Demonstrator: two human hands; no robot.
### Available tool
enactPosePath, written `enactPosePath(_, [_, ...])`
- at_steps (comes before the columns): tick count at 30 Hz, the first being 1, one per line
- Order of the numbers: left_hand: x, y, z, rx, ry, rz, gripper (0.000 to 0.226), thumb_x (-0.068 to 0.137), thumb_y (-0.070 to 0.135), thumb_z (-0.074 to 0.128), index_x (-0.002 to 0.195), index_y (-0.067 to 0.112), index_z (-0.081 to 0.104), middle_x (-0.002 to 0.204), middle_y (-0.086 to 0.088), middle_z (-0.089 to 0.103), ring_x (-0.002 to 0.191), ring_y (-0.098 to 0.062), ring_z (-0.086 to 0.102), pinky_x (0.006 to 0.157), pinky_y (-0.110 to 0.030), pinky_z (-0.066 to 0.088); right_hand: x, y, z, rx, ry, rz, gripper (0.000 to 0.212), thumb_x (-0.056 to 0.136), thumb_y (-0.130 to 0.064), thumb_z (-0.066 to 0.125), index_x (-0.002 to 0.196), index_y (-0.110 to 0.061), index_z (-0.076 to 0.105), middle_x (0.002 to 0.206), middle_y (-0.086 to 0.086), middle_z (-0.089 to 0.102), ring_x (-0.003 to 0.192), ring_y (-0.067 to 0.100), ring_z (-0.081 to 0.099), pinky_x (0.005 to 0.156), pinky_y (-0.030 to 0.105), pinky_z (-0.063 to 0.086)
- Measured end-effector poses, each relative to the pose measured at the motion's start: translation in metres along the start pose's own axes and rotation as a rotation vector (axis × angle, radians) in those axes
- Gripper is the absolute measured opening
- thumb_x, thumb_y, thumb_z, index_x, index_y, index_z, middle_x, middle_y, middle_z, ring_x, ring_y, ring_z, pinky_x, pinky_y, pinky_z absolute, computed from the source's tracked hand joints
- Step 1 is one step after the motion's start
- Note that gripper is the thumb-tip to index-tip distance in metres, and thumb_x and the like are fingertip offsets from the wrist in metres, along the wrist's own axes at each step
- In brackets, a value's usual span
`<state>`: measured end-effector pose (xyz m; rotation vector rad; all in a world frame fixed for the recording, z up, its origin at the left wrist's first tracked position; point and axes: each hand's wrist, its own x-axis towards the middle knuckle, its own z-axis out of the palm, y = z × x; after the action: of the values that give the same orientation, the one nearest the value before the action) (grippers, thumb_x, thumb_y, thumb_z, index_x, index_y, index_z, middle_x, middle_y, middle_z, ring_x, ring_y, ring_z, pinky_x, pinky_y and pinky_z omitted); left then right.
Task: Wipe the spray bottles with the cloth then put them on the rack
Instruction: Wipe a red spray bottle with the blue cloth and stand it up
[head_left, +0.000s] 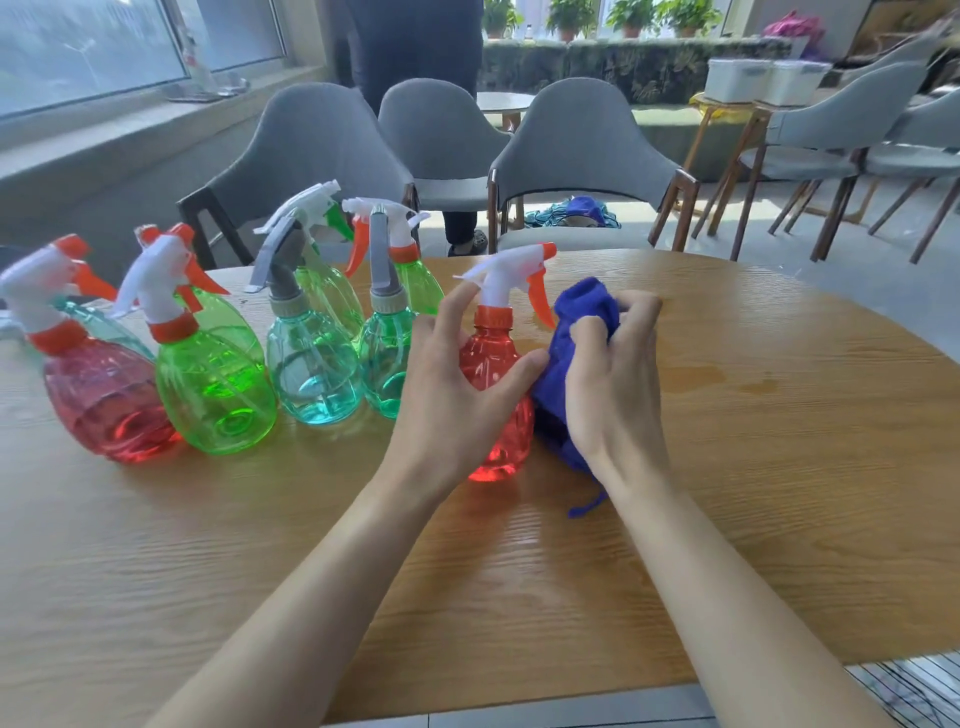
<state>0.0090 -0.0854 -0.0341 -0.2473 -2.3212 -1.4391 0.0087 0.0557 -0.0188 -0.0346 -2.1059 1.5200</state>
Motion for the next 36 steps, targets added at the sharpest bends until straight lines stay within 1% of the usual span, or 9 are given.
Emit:
enactPosePath(3, [-0.001,0.001,0.002,0.026,0.007,0.052,0.075,0.093,0.043,0.081,0.154,0.038,0.039,0.132,0.009,0.050,0.115,0.015,0.048,0.091,0.002,0.035,-0.002,-0.002,0.003,-0.072,0.024,-0.238,0.011,0.103,-0.019,0.053,0.113,-0.017,0.050,0.116,0.000,0.045,0.100,0.000,0.051,0.078,0.011,0.043])
enactPosePath(6, [-0.004,0.004,0.002,0.014,-0.029,0.064,0.071,0.096,0.037,0.077,0.153,0.041,0.036,0.134,0.015,0.060,0.113,0.002,0.061,0.088,-0.008,0.045,0.000,0.001,0.007,-0.123,-0.021,-0.412,0.020,0.100,-0.012,0.069,0.119,-0.011,0.063,0.119,0.002,0.050,0.107,0.010,0.056,0.090,0.022,0.050])
enactPosePath(11, [-0.006,0.007,0.000,-0.022,-0.110,0.028,0.073,0.093,0.031,0.078,0.151,0.043,0.034,0.097,0.004,0.071,0.083,-0.019,0.069,0.081,-0.042,0.058,0.007,0.001,0.007,-0.038,0.052,-0.415,0.022,0.099,-0.010,0.073,0.120,-0.010,0.067,0.113,-0.001,0.061,0.104,0.012,0.061,0.090,0.025,0.051])
enactPosePath(15, [-0.005,0.009,0.002,-0.045,-0.122,0.054,0.064,0.094,0.033,0.074,0.140,0.053,0.034,0.093,0.013,0.071,0.077,-0.010,0.066,0.067,-0.018,0.051,0.002,-0.003,0.008,0.010,0.056,-0.395,0.018,0.102,-0.013,0.071,0.120,-0.012,0.068,0.110,-0.001,0.064,0.101,0.012,0.062,0.087,0.032,0.053])
enactPosePath(20, [-0.003,0.009,0.000,-0.039,-0.109,-0.007,0.063,0.097,0.027,0.068,0.152,0.040,0.041,0.098,0.028,0.066,0.092,0.012,0.064,0.074,-0.006,0.047,-0.008,-0.009,0.016,-0.113,-0.061,-0.606,0.020,0.098,-0.007,0.069,0.117,-0.008,0.074,0.114,0.004,0.064,0.107,0.027,0.061,0.094,0.040,0.052])
enactPosePath(26, [-0.004,0.014,0.003,-0.048,-0.121,0.070,0.071,0.094,0.031,0.072,0.155,0.040,0.038,0.112,0.028,0.068,0.096,0.010,0.065,0.075,-0.005,0.044,0.001,-0.012,0.016,-0.069,0.022,-0.495,0.021,0.104,-0.012,0.065,0.123,-0.010,0.072,0.117,0.002,0.059,0.109,0.019,0.061,0.094,0.042,0.055])
enactPosePath(30, [-0.006,0.013,0.005,-0.044,-0.135,0.112,0.068,0.095,0.029,0.075,0.151,0.041,0.039,0.101,0.022,0.068,0.085,0.003,0.065,0.071,-0.011,0.044,0.007,-0.018,0.010,-0.079,0.083,-0.386,0.022,0.107,-0.018,0.061,0.127,-0.015,0.070,0.116,-0.001,0.056,0.106,0.010,0.059,0.094,0.023,0.051])
enactPosePath(32, [-0.006,0.013,0.006,-0.021,-0.129,0.126,0.067,0.095,0.030,0.076,0.150,0.043,0.039,0.101,0.016,0.068,0.083,-0.003,0.063,0.070,-0.018,0.045,0.013,-0.022,0.006,-0.081,0.110,-0.308,0.023,0.107,-0.022,0.058,0.126,-0.018,0.071,0.114,-0.003,0.055,0.104,0.009,0.058,0.093,0.025,0.051])
enactPosePath(36, [-0.005,0.010,0.006,0.044,-0.115,0.133,0.051,0.097,0.023,0.069,0.141,0.038,0.048,0.104,0.018,0.066,0.091,-0.001,0.063,0.070,-0.018,0.047,-0.002,-0.033,0.010,-0.215,0.002,-0.458,0.031,0.100,-0.029,0.055,0.123,-0.020,0.074,0.120,-0.001,0.057,0.110,0.019,0.057,0.095,0.032,0.052])
